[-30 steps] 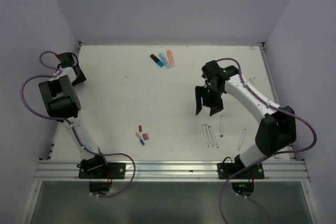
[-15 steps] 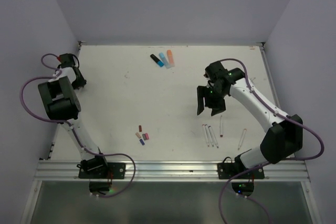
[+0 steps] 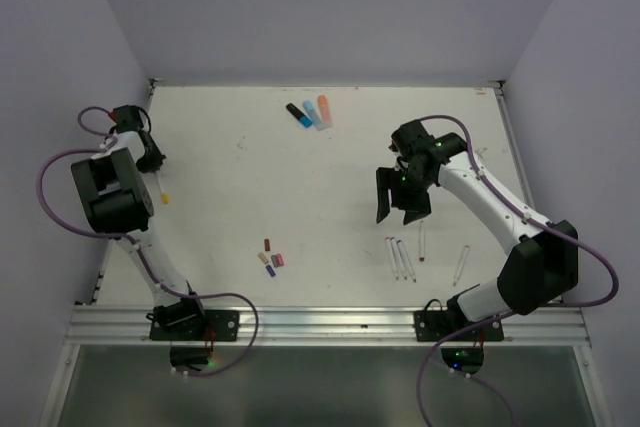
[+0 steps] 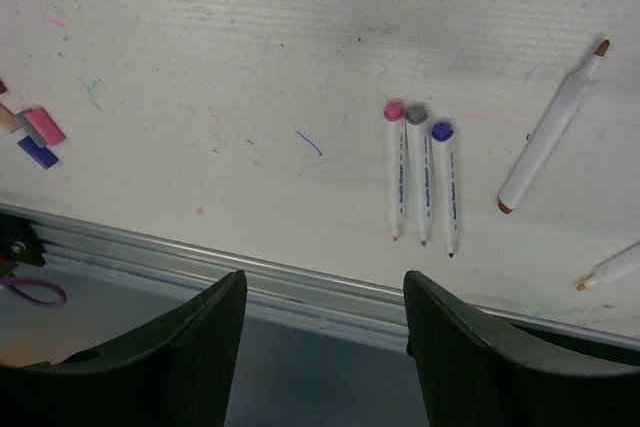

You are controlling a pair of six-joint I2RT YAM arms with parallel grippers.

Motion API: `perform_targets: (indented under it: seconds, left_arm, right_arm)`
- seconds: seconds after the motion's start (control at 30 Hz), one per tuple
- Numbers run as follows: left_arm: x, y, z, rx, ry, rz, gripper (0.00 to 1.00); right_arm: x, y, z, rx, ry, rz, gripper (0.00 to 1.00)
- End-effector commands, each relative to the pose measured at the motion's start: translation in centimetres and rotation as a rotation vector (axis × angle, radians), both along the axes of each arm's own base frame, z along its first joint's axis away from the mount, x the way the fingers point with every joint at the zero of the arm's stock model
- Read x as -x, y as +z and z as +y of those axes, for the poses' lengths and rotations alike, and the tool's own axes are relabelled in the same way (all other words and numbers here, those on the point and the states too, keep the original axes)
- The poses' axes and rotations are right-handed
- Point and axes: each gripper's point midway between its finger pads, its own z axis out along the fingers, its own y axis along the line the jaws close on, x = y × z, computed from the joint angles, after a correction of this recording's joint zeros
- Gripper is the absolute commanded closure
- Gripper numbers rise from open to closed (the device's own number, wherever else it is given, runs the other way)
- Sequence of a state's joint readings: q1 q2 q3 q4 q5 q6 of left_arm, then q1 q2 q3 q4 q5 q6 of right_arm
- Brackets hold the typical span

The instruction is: Open the pen caps

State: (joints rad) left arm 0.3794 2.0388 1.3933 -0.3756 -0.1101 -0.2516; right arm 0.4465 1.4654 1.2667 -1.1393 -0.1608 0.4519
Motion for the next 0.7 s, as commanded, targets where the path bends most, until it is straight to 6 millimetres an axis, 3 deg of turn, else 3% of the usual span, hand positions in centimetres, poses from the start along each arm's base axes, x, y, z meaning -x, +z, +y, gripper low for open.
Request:
perform_targets:
  seconds: [0.0, 0.17, 0.27, 0.4, 0.5, 0.53, 0.6, 0.63, 0.67]
  left_arm:
    - [3.7, -3.0, -3.2, 0.154, 0.001, 0.126, 1.0]
    - [2.2, -1.2, -5.7, 0.276, -0.063, 0.037, 1.0]
    - [1.2, 1.1, -7.7, 0.373, -0.099, -0.049, 1.0]
    - [-0.1, 5.5, -10.7, 0.489, -0.126, -0.194, 1.0]
    - [-0.9, 9.1, -14.4, 0.59, -0.182, -0.292, 1.0]
    - [-1.0, 11.2, -16.6, 0.651, -0.206, -0.334, 1.0]
    - [-1.2, 12.9, -19.0, 0.713, -0.243, -0.391, 1.0]
    - [-1.1, 13.9, -21.6, 0.758, -0.295, -0.401, 1.0]
    - [-1.2, 15.6, -23.0, 0.792, -0.304, -0.44, 1.0]
  right_arm:
    - [0.2, 0.8, 0.4, -0.036, 0.012, -0.025, 0.32]
    - [0.1, 0.6, 0.5, -0.047, 0.015, -0.035, 0.32]
    - [-0.5, 0.7, 1.2, -0.071, 0.029, -0.043, 0.32]
    - [-1.8, 1.5, 3.2, -0.152, 0.06, -0.073, 0.29]
    - [-3.0, 2.6, 5.2, -0.251, 0.06, -0.1, 0.18]
    - [-3.7, 3.6, 6.4, -0.319, 0.053, -0.131, 0.01]
    - [-4.2, 4.5, 7.4, -0.393, 0.025, -0.164, 0.01]
    - [-5.4, 5.5, 8.3, -0.45, -0.022, -0.212, 0.01]
    - [-4.8, 6.1, 9.0, -0.515, -0.014, -0.208, 0.01]
